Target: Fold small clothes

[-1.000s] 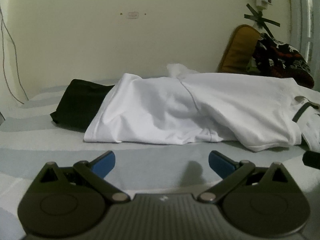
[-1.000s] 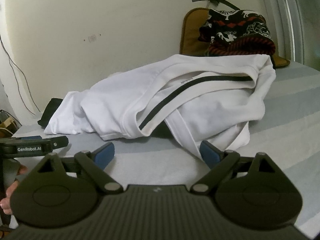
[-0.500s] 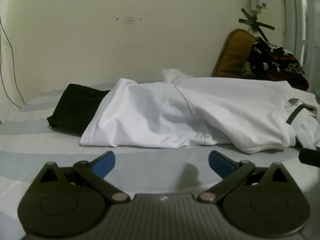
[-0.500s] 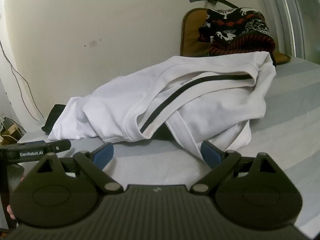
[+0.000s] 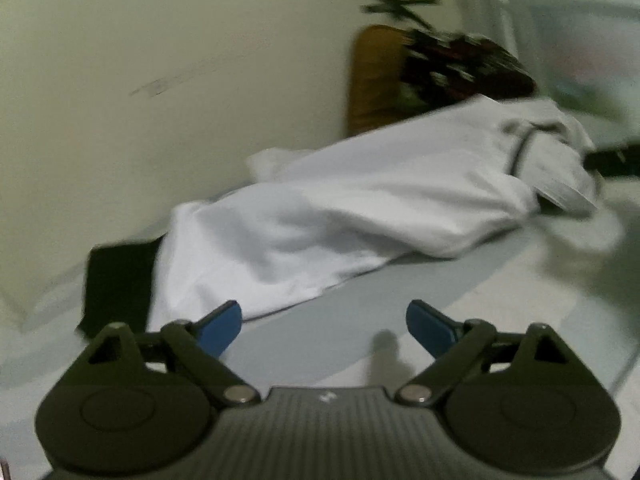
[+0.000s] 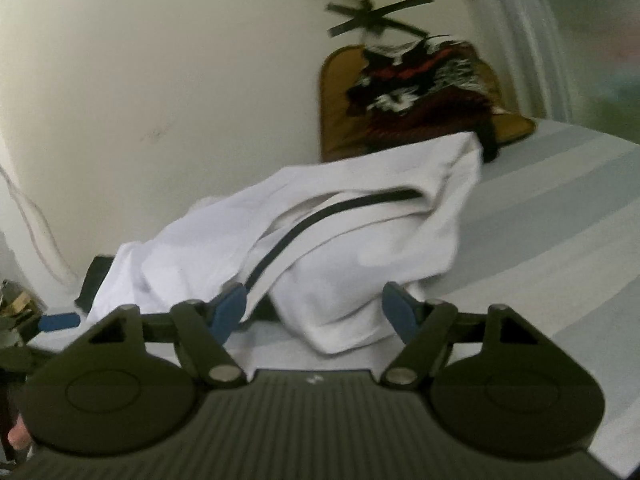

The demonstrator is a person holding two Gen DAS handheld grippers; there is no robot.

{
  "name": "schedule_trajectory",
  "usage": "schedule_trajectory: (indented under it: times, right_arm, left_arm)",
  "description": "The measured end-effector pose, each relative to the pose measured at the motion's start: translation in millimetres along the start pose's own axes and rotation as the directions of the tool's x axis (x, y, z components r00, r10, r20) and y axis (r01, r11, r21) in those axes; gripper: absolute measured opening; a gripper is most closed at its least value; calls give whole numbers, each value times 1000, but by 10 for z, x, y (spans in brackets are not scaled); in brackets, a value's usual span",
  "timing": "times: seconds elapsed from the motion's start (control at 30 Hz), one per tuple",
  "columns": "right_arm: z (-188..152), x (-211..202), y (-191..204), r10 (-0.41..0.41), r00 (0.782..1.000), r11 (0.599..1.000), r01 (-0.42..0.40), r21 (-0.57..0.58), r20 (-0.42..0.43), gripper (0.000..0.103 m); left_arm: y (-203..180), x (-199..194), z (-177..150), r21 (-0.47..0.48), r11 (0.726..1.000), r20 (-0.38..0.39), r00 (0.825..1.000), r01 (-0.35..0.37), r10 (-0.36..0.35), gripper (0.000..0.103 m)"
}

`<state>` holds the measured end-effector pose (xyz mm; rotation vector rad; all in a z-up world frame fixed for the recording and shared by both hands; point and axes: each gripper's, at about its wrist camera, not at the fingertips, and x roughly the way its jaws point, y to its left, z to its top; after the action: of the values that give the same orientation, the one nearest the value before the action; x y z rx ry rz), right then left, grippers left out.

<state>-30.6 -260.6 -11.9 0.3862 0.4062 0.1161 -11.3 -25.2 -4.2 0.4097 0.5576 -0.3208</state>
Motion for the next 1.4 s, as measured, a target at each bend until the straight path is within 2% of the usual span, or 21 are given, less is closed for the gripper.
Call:
schedule_trajectory:
  times: [0.07,0.13,0.23,0.27,0.3,0.33,0.37,0.43,0.5,0.53,0.63,0.8,0.83,0.87,0.9,0.93,0.97,1.07,1.13,1.23,1.4]
  right_arm:
    - [14,-20,-82,-19,1000,1000,19,23,7,76]
    - [23,-45,-158,-26,1000,998,25,52,10,77]
    - [23,-94,-221,-31,999,997,30,69,22,77]
    - [22,-125,-250,-36,999,997,34,70,29,77]
    - [27,-143,-278,-41,999,997,38,74,32,77]
    - [34,-160,-308,-45,998,996,42,79,35,77]
    - [52,-168,-336,-48,998,996,44,82,36,77]
    - [116,-194,-397,-57,997,996,53,73,48,77]
    - [214,-220,-456,-69,995,997,66,46,68,77]
    - [267,-229,-487,-78,994,997,76,31,80,77]
    - [429,-183,-629,-99,990,995,98,15,99,77]
    - [551,196,-774,-58,998,998,59,-29,12,76]
    - [566,304,-786,-36,999,999,36,-36,-11,65]
    - [577,376,-783,-18,999,999,17,-39,-27,31]
    - [603,457,-770,-10,999,999,8,-43,-53,6]
    - [642,495,-738,0,997,999,-3,-46,-72,5]
    - [695,463,-672,17,999,998,-20,-57,-48,5]
    - [955,103,-249,81,990,975,-54,-217,117,4]
    - [1183,-229,86,157,960,945,-77,-319,234,4]
    - [1498,-707,527,278,887,896,-100,-433,369,4]
    - [1943,-1436,1118,442,730,822,-98,-560,522,4]
  left_arm:
    - [-197,63,73,74,997,-6,1000,26,-26,85]
    - [-402,124,165,135,989,-1,999,54,-54,84]
    - [-621,199,314,167,980,12,994,108,-112,87]
    - [-676,235,359,174,977,13,992,120,-124,81]
    - [-718,290,404,183,975,10,992,125,-129,71]
    - [-746,357,439,192,975,1,994,109,-112,36]
    - [-744,427,474,190,978,-15,996,89,-88,6]
    - [-583,482,582,97,992,-38,996,86,-83,5]
    - [-339,357,677,-19,994,3,994,112,-112,5]
    - [-240,251,712,-46,994,43,995,96,-94,5]
    - [-49,5,796,-85,996,125,992,35,-24,5]
    - [106,-166,856,-123,992,139,990,32,-15,5]
    - [121,-199,862,-128,991,145,989,28,-9,5]
    - [145,-247,869,-137,990,158,987,22,-1,5]
    - [198,-319,892,-151,988,180,984,19,8,5]
    - [270,-401,962,-168,986,211,977,8,28,4]
    - [353,-538,981,-186,982,241,969,-6,51,4]
    - [685,-1097,1108,-275,961,344,933,-6,104,4]
    - [869,-1502,1207,-317,948,413,899,-11,148,4]
    - [1062,-2220,1344,-349,936,537,810,-41,236,4]
    - [1127,-3291,1488,-376,914,690,614,-149,384,4]
